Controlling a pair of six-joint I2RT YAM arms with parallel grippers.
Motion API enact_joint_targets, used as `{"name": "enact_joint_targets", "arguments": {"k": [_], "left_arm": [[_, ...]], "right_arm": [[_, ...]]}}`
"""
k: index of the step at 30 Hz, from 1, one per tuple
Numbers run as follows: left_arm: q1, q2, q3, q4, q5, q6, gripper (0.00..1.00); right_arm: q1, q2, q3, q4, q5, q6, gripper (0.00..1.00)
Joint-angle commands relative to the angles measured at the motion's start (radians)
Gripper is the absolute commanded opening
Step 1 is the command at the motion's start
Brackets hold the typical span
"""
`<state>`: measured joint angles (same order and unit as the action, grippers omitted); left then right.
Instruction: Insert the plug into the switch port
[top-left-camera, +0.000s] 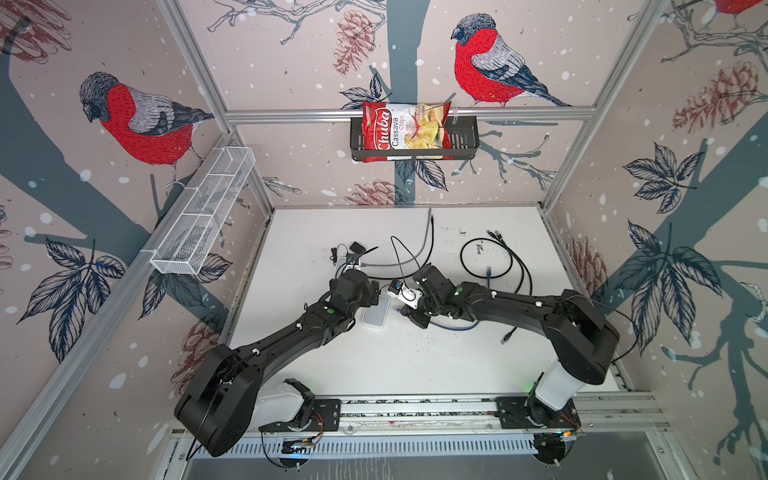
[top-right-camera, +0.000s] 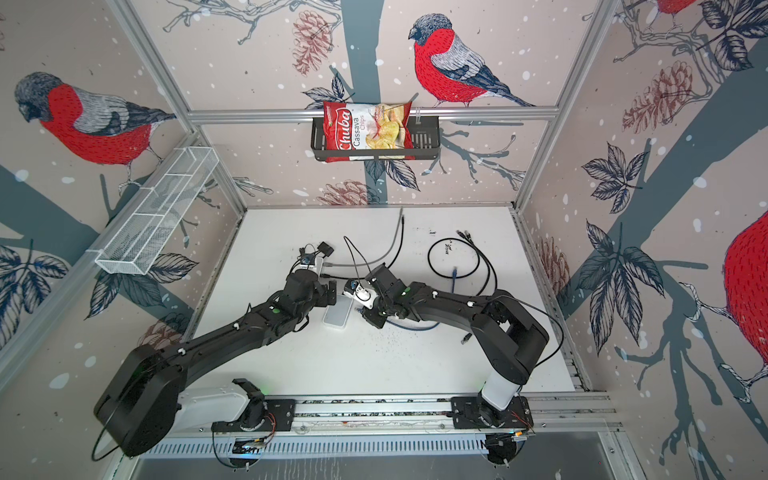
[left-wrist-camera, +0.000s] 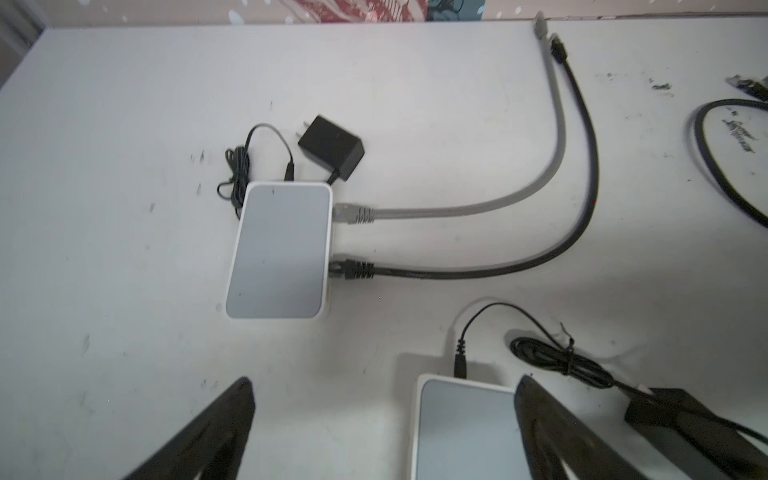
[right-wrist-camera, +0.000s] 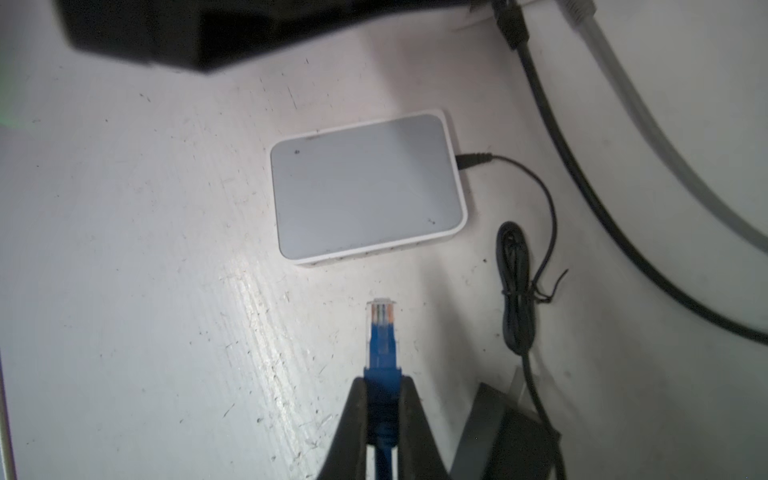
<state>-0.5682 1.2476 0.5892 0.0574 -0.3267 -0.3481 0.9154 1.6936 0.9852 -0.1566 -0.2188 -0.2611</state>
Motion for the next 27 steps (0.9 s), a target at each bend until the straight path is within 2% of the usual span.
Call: {"name": "enact_joint_targets", "arguments": {"k": [1,10,27], "left_arm": [[0.020,0.001,-0.029,0.005,0.056,-0.069,0.96],[0.057,0.078,-0.062,0.125,0.195,-0.084,0.95],[0.062,0.197,-0.040,0.199,0.301,-0.166,0.83]], "right_arm": [[0.002,0.024,-0.020,0.068,-0.005,0.021,0.06],[-0.008,0.075,-0.048,0.186,0.104,0.001,0.06],[-0.008,0.146,-0.009,0.259,0.084,-0.009,0.07]]}}
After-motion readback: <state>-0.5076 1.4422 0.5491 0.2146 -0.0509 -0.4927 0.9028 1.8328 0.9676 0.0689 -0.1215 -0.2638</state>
